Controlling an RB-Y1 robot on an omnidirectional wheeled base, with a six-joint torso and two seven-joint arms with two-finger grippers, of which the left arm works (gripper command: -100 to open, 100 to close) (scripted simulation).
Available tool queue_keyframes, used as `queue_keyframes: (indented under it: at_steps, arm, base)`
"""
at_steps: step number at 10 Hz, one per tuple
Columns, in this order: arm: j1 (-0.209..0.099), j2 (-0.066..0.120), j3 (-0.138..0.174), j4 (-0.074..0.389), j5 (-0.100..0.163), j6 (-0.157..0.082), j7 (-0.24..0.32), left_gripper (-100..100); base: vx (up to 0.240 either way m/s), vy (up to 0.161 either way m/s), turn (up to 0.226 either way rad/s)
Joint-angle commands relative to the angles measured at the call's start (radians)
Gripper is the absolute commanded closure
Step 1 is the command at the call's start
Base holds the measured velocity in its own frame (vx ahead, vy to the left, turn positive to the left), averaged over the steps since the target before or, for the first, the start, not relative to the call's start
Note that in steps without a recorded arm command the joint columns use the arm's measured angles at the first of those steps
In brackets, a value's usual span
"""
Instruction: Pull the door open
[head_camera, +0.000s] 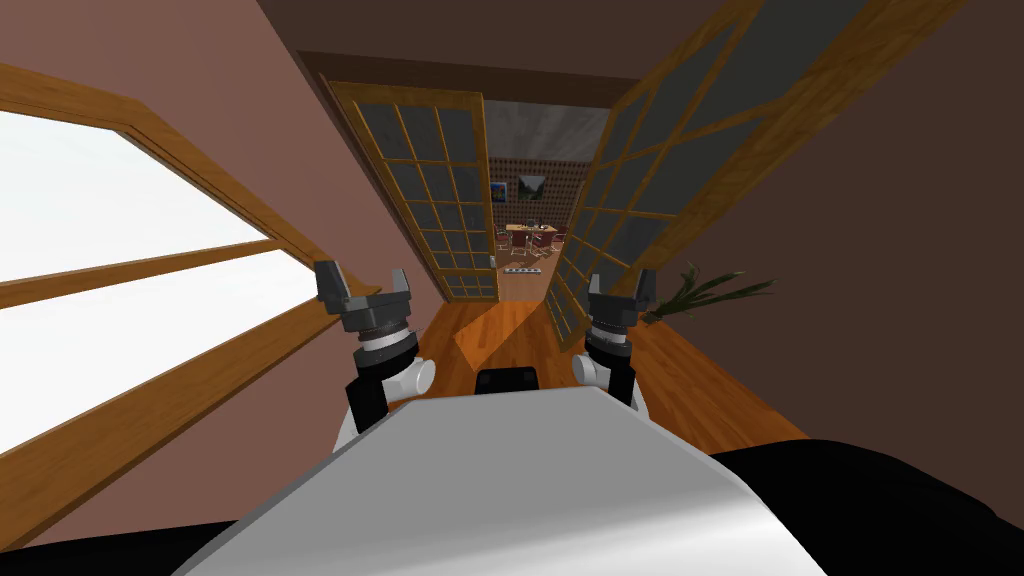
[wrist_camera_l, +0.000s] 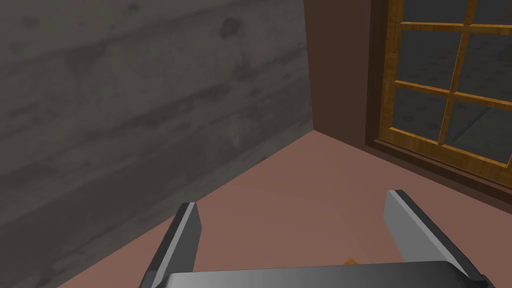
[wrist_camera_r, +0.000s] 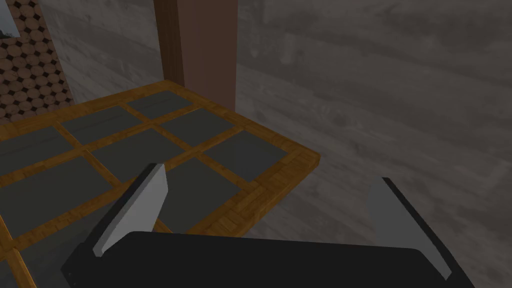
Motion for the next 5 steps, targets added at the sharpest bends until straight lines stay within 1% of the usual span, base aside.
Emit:
queue_keyframes:
  at_steps: [1,2,4,5]
  arm:
    - [-0.007,0.01,0.009,0.029,-0.008,-0.005,-0.026,-100]
    - [-0.007,0.01,0.009,0.029,-0.008,-0.005,-0.026,-100]
    - [-0.017,0.023,0.022,0.074,-0.021,-0.013,-0.066,-100]
    - [-0.023,0.029,0.029,0.098,-0.028,-0.017,-0.087,-100]
  base:
    - [0.07,0.001,-0.037]
    - [0.086,-0.006,-0.022]
    - [0.119,-0.021,-0.034]
    - [0.155,-0.012,-0.039]
